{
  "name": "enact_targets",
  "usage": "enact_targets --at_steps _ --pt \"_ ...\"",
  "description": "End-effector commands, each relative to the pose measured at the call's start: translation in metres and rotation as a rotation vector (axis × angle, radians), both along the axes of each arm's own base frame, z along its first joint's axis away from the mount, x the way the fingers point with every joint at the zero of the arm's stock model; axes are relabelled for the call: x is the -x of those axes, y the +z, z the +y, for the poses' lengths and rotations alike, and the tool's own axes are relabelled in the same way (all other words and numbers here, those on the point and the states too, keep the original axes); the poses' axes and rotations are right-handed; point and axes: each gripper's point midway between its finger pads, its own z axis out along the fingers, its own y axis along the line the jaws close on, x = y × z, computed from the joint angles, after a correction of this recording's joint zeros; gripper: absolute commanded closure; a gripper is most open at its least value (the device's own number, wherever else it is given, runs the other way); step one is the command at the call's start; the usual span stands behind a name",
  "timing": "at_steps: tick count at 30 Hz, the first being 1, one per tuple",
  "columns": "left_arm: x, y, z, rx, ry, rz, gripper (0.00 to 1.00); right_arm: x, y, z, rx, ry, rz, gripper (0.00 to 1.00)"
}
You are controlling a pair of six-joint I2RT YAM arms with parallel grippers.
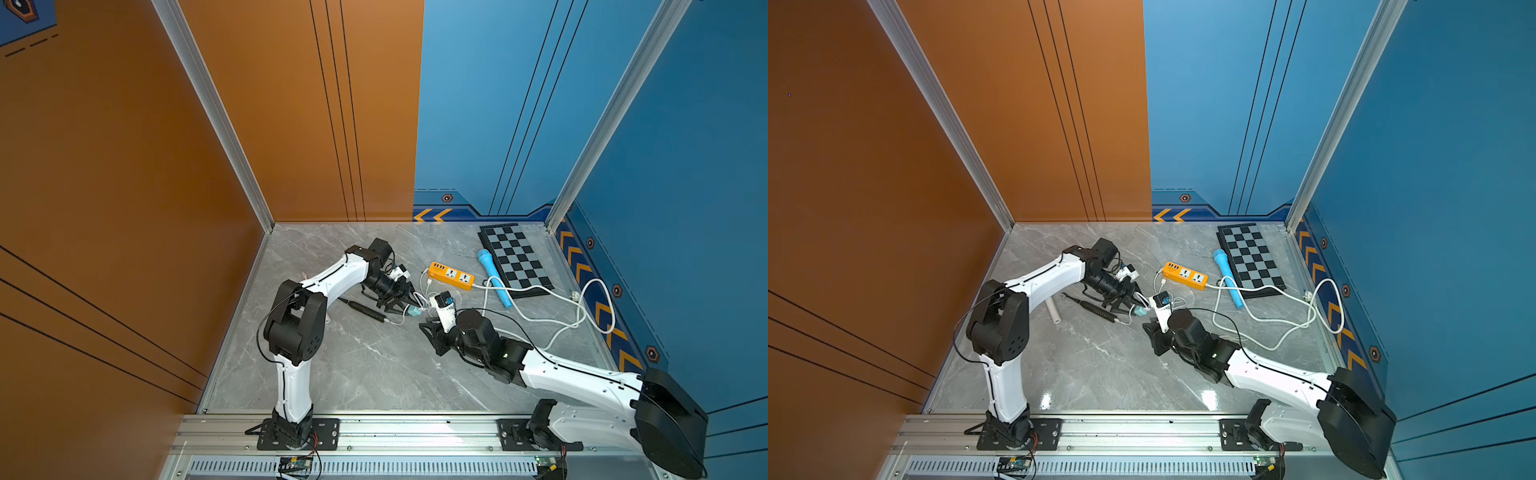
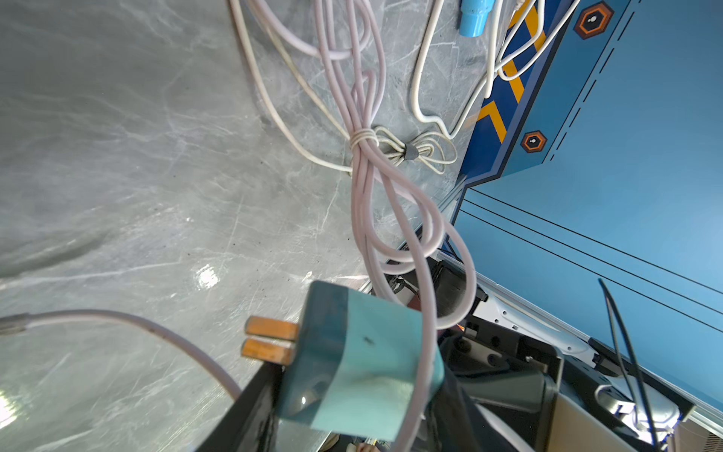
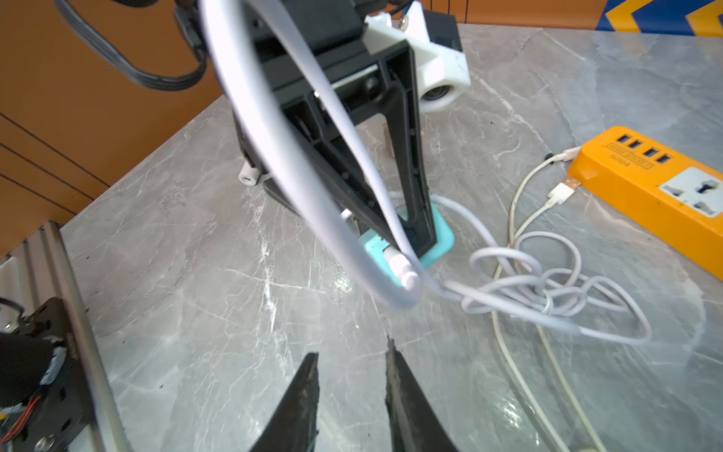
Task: Charge the electric toothbrush
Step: Pick up the plug from the center of the board.
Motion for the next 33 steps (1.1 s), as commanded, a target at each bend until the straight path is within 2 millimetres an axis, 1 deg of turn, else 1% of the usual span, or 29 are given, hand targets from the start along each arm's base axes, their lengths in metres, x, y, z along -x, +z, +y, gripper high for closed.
enact_targets --at_steps 1,3,7,11,15,17,20,24,27,31,33 --pt "-0.007 0.019 -0.002 0.054 0.028 0.018 0.93 -0.022 0.025 0.001 -0.128 -0.129 -0.106 0.67" --pt "-0.009 0.019 0.000 0.052 0.042 0.030 0.93 -0.030 0.027 -0.003 -0.158 -0.192 -0.099 0.61" --pt "-0.014 0.021 0.000 0.047 0.059 0.036 0.94 -0.042 0.020 -0.005 -0.222 -0.306 -0.039 0.58" --pt "-0.017 0.022 0.000 0.044 0.066 0.032 0.94 -0.051 0.016 -0.001 -0.277 -0.357 -0.004 0.56" --pt "-0.019 0.023 0.000 0.039 0.066 0.018 0.94 -0.056 0.025 0.009 -0.329 -0.349 -0.010 0.53" --pt "-0.021 0.023 0.000 0.031 0.068 0.009 0.94 -0.058 0.030 0.015 -0.339 -0.339 -0.010 0.53" --pt "-0.026 0.022 0.003 0.002 0.078 -0.025 0.94 -0.060 0.031 0.020 -0.349 -0.336 0.008 0.53" --pt "-0.028 0.028 -0.001 0.009 0.072 -0.046 0.94 -0.069 0.030 0.016 -0.374 -0.394 0.015 0.54" --pt "-0.027 0.033 -0.005 0.018 0.067 -0.052 0.94 -0.077 0.033 0.020 -0.395 -0.415 0.023 0.55" --pt "-0.029 0.038 -0.008 0.027 0.069 -0.062 0.94 -0.085 0.031 0.022 -0.439 -0.459 0.036 0.57" --pt "-0.028 0.039 -0.010 0.032 0.066 -0.060 0.94 -0.089 0.031 0.024 -0.450 -0.470 0.034 0.55"
